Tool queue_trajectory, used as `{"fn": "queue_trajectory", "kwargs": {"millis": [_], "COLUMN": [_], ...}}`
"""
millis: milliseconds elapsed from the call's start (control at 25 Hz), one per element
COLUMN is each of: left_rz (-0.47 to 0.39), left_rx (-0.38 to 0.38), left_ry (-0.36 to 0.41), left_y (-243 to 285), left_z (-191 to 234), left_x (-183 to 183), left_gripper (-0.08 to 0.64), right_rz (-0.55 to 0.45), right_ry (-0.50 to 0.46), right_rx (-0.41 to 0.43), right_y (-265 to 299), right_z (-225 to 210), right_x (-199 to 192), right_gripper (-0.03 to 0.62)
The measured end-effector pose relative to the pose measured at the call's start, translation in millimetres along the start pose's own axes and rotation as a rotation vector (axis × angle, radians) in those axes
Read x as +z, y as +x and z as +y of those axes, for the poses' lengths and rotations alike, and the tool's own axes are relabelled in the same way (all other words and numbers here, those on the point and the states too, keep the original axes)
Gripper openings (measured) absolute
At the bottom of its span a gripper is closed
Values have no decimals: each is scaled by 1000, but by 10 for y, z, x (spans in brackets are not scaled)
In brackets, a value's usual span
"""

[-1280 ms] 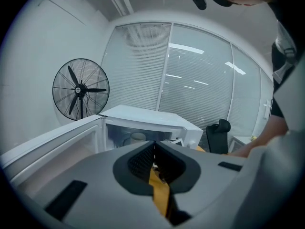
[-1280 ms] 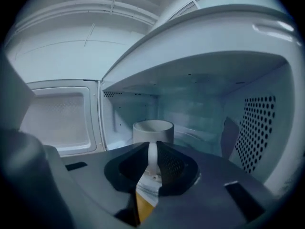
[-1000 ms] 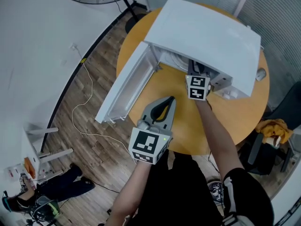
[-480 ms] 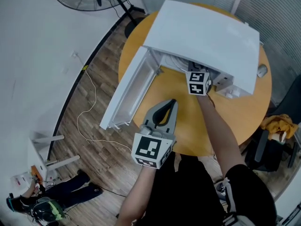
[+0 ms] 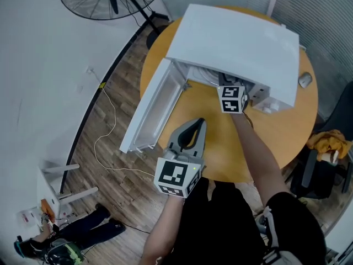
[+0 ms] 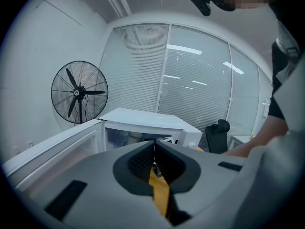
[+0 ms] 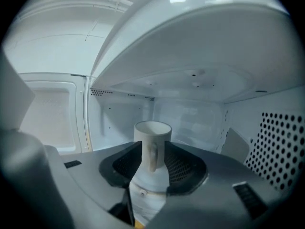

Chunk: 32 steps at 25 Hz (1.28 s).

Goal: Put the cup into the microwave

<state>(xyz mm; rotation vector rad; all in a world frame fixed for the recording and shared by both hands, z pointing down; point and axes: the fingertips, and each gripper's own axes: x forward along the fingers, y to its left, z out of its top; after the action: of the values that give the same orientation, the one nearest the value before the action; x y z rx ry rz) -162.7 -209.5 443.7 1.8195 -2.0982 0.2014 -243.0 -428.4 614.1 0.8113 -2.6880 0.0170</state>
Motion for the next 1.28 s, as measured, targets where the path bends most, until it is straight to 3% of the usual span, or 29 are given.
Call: {"fn": "queue_trajectory", "kwargs": {"millis": [400,720,1280], "left_rz": [22,27,-20], "left_rx": [19,-21,-184], "left_ry": [2,5,24], "left_y": [-239,-629,-1331], "left_z": [75,237,422], "left_x": [-166,-354,-491], "left_gripper": [-2,-2,-2], "right_rz": [-19,-23,-84], "right_ry": [2,-25,26], "right_rx": [11,-5,-76], "right_y": [-405,-929,-2159], "right_z": [182,398,1045], "right_x": [41,92,516], "right_gripper": [173,144,38]}}
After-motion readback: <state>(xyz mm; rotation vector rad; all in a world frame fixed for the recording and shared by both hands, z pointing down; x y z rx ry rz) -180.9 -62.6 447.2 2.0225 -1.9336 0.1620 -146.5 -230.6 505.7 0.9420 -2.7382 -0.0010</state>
